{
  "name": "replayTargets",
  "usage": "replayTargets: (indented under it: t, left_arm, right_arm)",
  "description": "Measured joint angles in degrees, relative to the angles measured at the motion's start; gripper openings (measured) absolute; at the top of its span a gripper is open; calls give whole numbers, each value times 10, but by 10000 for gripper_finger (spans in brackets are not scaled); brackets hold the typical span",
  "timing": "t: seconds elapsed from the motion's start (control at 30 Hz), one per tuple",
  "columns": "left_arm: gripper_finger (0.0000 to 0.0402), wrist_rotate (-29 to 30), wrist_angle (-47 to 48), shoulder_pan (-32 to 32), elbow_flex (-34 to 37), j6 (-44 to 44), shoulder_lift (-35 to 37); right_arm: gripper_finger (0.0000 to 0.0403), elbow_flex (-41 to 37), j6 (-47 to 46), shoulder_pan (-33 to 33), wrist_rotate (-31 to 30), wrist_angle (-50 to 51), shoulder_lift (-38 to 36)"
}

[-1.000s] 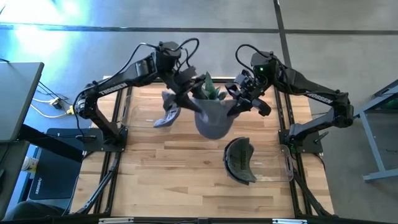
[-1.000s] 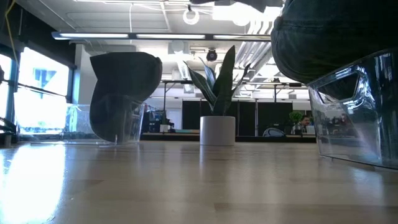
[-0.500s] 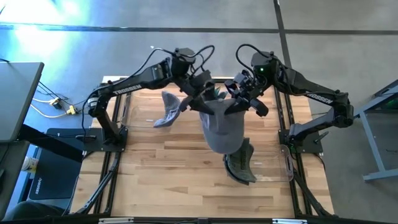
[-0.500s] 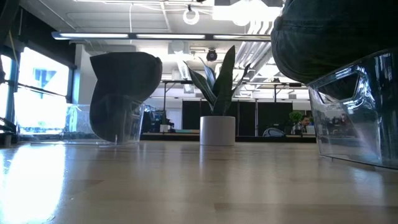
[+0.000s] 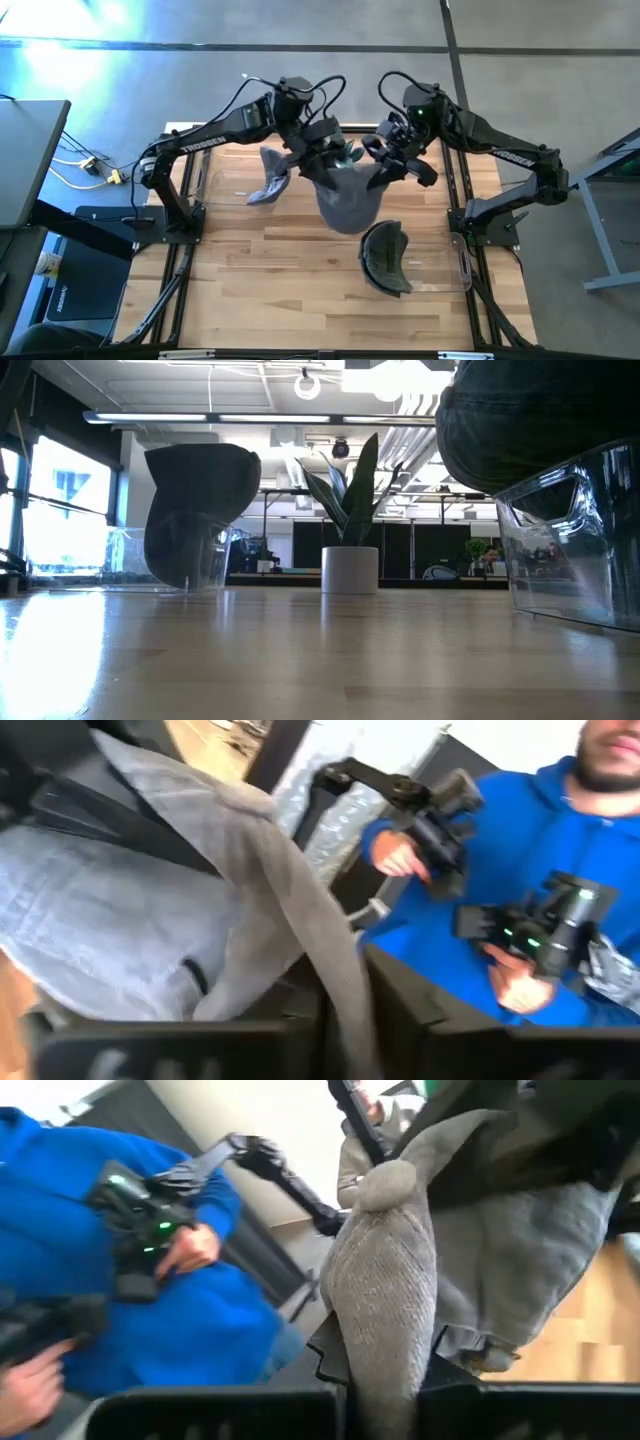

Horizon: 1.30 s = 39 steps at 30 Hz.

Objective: Pick & Place hat
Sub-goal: Put the gray cap into the left transparent bin

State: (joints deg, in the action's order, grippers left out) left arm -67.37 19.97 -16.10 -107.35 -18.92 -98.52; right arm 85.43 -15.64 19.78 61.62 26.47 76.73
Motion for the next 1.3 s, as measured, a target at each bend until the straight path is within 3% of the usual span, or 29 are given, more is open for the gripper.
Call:
replayTargets:
  t: [0.1,0.2,0.33,0.63,0.77,1.07,1.2,1.3]
  left_arm:
    - [12,-27,-5,0,0,5,0]
    - [16,-25,-2,0,1,5,6]
    - [13,-29,-13,0,0,11,11]
    - [2,-45,-9,-12,0,-9,21]
    - [1,-56,-10,-20,0,-24,31]
    - [0,-90,-10,-19,1,-53,30]
    - [0,-88,-9,-19,0,-53,30]
    - [0,-83,-9,-19,1,-52,30]
  right_arm:
    - [5,0,-9,-9,37,-12,0]
    - [6,0,-7,-28,47,-21,0]
    - [21,0,6,-48,7,-20,0]
    - [158,0,113,-48,27,43,0]
    - [193,0,208,-48,18,108,0]
    - [166,0,385,-48,-94,148,0]
    - [146,0,379,-48,-87,110,0]
    - [135,0,350,-48,-41,78,0]
